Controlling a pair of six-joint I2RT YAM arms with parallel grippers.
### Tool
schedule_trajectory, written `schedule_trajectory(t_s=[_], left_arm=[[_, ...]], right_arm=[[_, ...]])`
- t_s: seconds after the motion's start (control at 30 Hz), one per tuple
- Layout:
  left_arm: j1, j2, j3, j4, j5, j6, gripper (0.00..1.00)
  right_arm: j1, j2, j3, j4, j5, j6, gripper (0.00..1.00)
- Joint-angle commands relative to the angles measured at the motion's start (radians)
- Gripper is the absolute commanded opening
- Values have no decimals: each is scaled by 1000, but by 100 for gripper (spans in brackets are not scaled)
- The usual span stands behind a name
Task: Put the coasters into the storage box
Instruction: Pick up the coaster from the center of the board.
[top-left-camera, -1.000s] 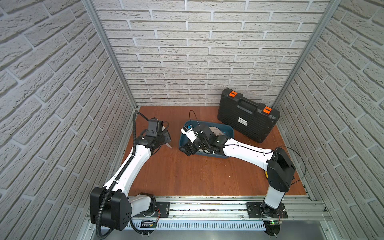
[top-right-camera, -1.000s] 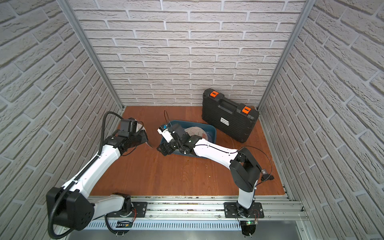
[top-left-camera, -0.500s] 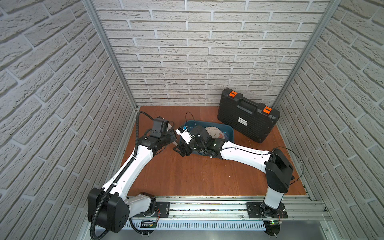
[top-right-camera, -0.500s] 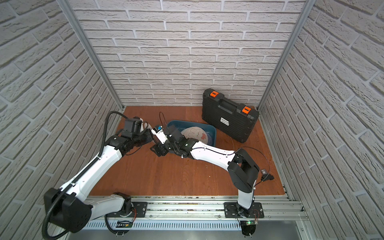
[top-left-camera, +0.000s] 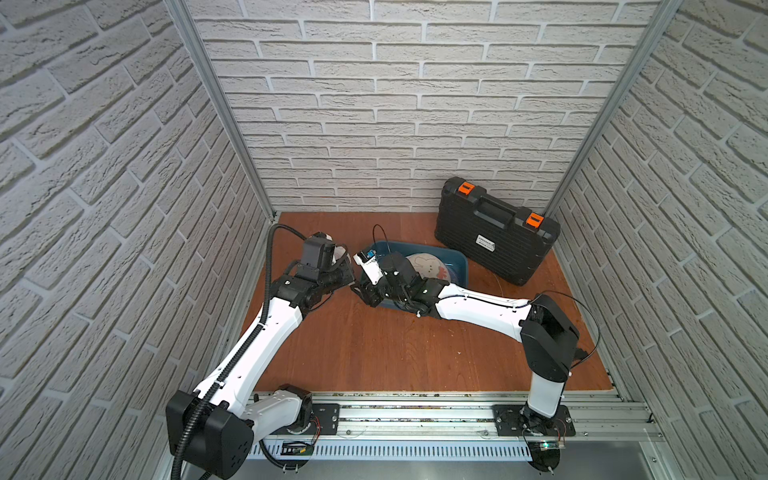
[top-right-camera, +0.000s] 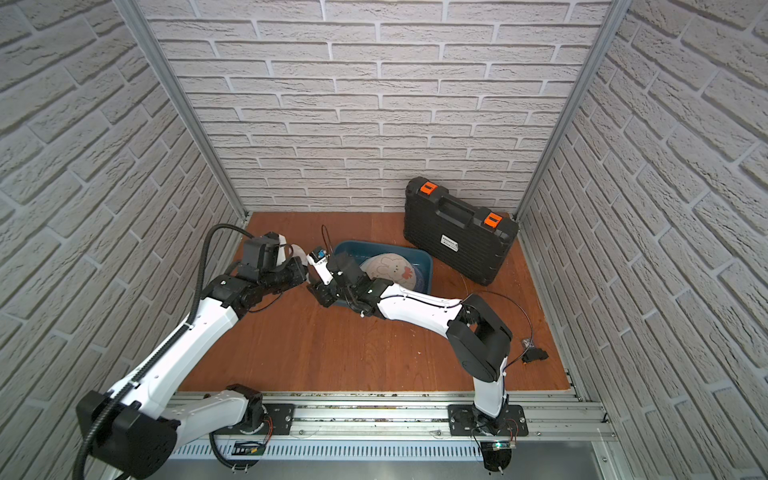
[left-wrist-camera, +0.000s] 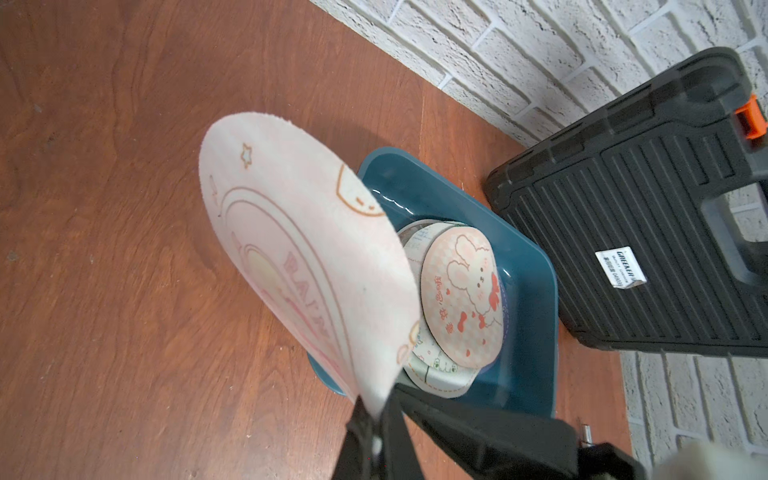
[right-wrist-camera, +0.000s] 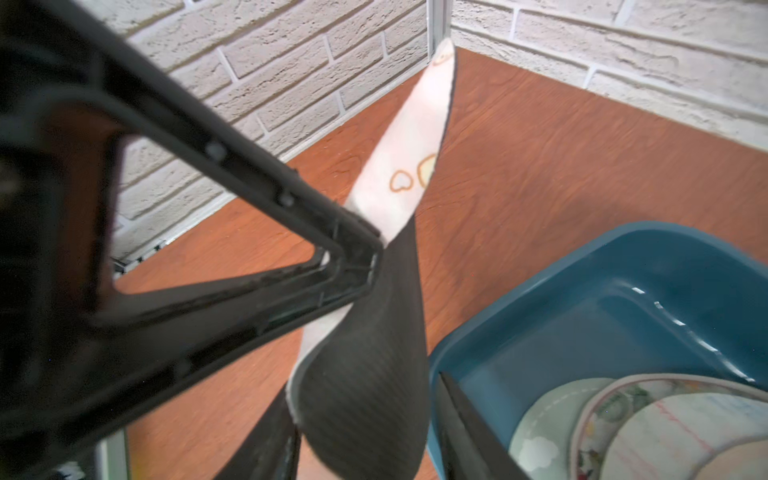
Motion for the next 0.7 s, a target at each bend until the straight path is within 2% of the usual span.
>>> schedule_trajectory(t_s=[0.0,0.13,0.33,0.53,0.6,0.67], left_arm=[[-10,-20,9,60,33,-6,0],[-11,-14,-3,77,40,-8,0],[-10,-5,-4,85,24,3,0],[-9,-3,-15,79,3,17,2],[-9,-7,-20,69,-15,17,21],[-9,-13,-25,63,-27,18,45]], right_arm=[[-3,18,-14,77,31,2,45],[-5,27,-8,86,10,-4,36],[-8,9,-21,89,2,1,9],[-18,-28,-38,52,58,24,6],[-27,-45,-40,28,70,40,6],[-34,-67,-48,10,73,53,6]])
